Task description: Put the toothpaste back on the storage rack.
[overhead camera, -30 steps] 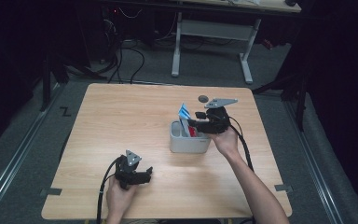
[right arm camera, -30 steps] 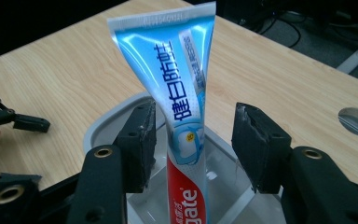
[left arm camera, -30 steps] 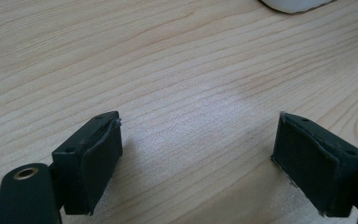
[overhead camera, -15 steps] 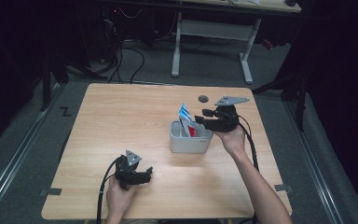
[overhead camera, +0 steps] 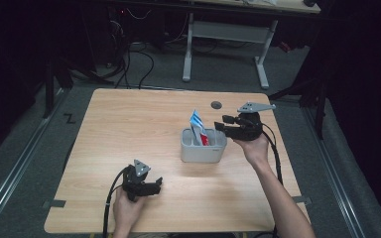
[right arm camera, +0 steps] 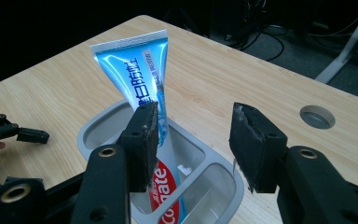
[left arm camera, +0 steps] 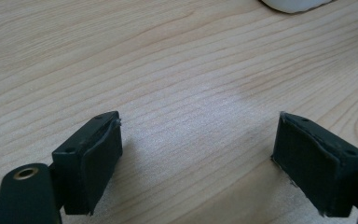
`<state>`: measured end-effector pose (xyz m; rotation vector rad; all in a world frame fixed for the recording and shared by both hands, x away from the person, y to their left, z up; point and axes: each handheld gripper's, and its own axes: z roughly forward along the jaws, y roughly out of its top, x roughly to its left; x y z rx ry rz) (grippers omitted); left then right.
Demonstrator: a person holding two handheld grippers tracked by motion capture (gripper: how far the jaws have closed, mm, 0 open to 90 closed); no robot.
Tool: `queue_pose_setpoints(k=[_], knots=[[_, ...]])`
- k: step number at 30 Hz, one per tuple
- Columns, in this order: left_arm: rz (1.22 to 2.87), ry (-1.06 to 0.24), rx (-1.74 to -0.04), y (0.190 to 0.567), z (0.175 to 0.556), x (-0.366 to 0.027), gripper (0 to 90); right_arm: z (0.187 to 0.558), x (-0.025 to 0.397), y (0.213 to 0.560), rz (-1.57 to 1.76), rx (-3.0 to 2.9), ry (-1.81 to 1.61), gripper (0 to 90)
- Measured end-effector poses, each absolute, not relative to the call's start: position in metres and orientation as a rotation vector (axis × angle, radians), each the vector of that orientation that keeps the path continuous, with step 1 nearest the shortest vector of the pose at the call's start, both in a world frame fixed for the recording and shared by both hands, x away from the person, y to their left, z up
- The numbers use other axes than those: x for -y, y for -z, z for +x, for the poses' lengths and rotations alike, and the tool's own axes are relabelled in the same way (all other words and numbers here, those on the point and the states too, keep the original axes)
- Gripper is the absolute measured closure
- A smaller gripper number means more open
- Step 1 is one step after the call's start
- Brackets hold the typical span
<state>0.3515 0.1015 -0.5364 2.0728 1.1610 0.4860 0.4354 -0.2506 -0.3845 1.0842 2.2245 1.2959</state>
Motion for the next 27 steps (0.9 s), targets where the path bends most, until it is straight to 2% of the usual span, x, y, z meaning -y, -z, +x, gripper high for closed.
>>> queue_pose_setpoints(k=[27], knots=[[2.072,-0.486,-1.161,0.536,0.352,-0.102,15.9,0.421,0.272,0.375,1.094,-2.162,-1.286,52.8]])
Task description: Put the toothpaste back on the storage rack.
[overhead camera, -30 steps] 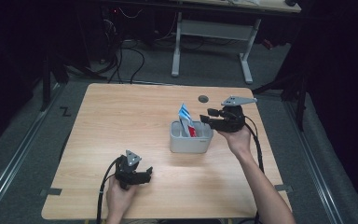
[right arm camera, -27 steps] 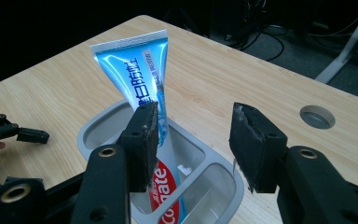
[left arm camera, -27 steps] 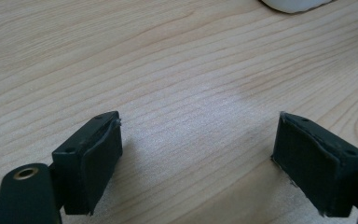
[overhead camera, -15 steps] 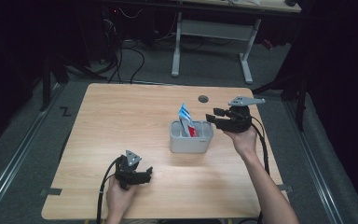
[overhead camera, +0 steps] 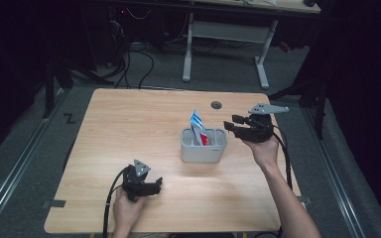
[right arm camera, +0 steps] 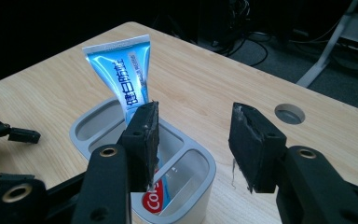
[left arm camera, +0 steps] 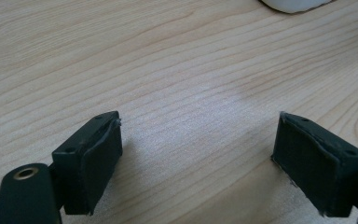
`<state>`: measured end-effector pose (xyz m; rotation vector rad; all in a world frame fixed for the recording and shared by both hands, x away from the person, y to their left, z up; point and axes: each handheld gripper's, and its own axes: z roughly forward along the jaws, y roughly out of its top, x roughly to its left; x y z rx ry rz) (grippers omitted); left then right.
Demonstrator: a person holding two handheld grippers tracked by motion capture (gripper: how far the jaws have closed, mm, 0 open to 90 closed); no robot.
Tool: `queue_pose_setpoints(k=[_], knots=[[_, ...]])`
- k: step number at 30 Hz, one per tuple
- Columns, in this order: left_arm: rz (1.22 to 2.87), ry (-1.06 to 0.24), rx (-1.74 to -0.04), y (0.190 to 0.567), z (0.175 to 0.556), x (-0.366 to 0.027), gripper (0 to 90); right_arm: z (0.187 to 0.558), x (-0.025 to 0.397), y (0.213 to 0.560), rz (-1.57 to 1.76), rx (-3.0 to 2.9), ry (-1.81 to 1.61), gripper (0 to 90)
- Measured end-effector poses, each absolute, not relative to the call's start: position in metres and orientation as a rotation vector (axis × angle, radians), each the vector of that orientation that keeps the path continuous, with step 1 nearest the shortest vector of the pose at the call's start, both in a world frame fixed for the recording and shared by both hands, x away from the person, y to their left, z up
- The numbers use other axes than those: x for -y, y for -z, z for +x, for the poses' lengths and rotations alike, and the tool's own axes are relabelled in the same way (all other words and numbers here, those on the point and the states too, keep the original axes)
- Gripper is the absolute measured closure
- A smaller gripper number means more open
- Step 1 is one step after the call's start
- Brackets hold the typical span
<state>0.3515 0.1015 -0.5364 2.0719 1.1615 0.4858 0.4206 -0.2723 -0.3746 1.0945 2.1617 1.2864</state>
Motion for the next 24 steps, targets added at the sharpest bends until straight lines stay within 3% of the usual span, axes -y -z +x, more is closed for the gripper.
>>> queue_pose_setpoints(k=[24], knots=[[2.07,-0.484,-1.161,0.536,0.351,-0.101,15.8,0.398,0.318,0.384,1.184,-2.075,-1.304,54.4]])
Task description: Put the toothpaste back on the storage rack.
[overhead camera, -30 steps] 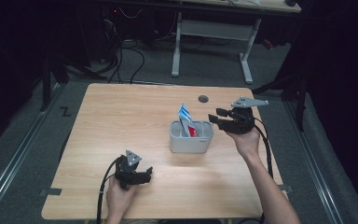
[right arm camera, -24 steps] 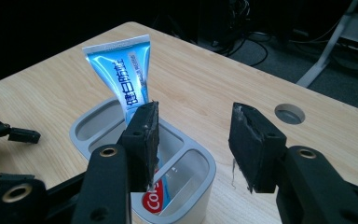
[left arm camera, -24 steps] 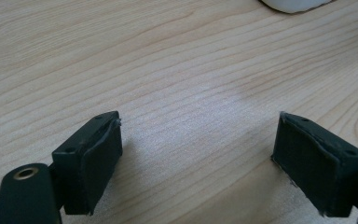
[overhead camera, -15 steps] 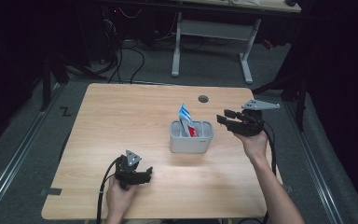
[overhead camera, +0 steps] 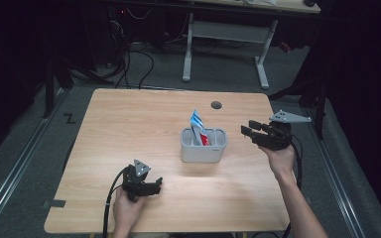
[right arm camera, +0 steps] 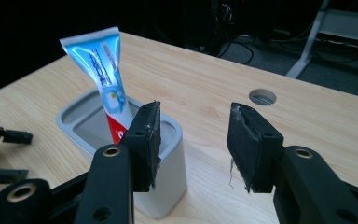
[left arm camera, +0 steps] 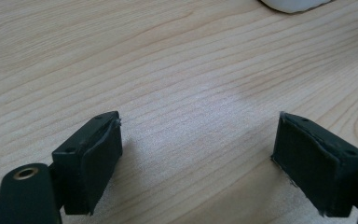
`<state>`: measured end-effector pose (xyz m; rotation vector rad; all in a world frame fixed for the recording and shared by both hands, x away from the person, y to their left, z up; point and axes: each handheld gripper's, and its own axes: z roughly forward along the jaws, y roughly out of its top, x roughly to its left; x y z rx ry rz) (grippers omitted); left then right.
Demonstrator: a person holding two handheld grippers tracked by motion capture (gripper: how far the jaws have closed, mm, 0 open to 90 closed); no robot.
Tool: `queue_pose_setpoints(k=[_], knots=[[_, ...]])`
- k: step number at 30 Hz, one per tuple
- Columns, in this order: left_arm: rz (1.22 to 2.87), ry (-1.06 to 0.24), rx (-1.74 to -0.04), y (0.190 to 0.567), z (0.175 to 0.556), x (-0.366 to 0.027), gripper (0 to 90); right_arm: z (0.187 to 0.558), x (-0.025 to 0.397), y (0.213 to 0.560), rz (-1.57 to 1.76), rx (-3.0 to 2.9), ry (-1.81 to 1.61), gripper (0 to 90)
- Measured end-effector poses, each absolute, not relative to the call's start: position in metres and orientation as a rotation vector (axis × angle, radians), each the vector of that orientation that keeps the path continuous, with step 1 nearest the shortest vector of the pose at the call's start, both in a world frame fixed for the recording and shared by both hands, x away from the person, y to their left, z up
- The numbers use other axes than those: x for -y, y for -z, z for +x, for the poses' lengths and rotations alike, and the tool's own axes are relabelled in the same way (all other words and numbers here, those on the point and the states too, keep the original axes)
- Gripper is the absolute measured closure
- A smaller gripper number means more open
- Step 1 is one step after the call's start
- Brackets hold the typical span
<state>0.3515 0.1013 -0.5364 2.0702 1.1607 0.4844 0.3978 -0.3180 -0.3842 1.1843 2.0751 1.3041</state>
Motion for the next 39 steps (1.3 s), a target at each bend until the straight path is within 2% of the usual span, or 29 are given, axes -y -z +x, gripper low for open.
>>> queue_pose_setpoints(k=[39], knots=[[2.075,-0.482,-1.15,0.536,0.351,-0.101,15.9,0.366,0.355,0.424,1.298,-1.975,-1.348,54.6]])
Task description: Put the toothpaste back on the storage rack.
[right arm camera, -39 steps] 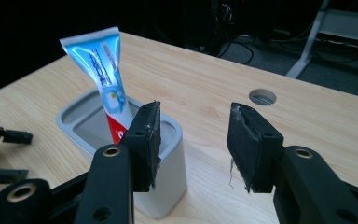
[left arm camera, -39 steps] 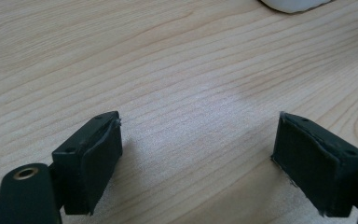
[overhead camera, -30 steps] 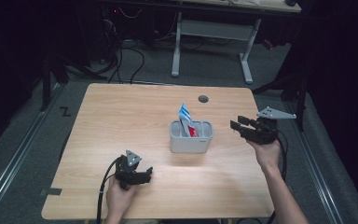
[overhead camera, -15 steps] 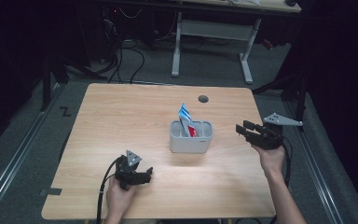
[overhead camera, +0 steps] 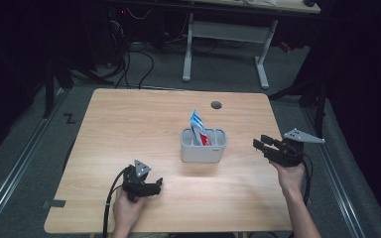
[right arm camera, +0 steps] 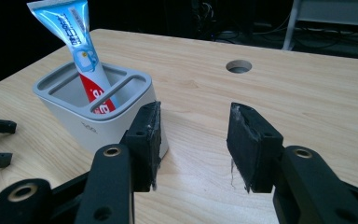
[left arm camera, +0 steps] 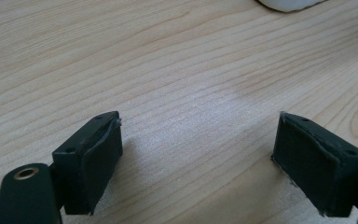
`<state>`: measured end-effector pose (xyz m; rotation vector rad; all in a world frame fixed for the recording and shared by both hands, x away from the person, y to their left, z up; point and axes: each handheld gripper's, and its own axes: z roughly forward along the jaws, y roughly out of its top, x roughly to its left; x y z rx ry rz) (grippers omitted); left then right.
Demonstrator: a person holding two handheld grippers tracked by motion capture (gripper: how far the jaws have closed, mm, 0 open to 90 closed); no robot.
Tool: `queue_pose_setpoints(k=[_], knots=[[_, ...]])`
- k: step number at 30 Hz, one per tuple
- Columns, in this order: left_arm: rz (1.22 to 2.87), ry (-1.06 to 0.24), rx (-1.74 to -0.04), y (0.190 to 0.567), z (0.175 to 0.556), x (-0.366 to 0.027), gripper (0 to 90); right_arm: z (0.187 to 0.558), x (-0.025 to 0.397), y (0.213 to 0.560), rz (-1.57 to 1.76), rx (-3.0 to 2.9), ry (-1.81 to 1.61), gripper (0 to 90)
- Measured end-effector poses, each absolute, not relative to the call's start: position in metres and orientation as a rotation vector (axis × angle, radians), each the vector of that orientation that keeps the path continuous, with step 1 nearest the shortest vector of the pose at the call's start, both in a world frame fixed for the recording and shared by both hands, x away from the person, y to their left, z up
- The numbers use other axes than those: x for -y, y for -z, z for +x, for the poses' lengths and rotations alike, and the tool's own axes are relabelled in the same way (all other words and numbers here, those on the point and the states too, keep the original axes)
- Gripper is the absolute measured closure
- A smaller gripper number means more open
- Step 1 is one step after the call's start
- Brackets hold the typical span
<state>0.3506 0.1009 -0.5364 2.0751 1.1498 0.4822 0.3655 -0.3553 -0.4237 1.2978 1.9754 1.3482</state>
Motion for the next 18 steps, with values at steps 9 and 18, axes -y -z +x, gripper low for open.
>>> queue_pose_setpoints(k=[9,18], knots=[[2.081,-0.478,-1.142,0.536,0.35,-0.101,15.8,0.359,0.359,0.434,1.331,-1.971,-1.337,54.6],[2.081,-0.48,-1.144,0.536,0.35,-0.101,15.8,0.356,0.363,0.454,1.372,-1.976,-1.355,54.6]])
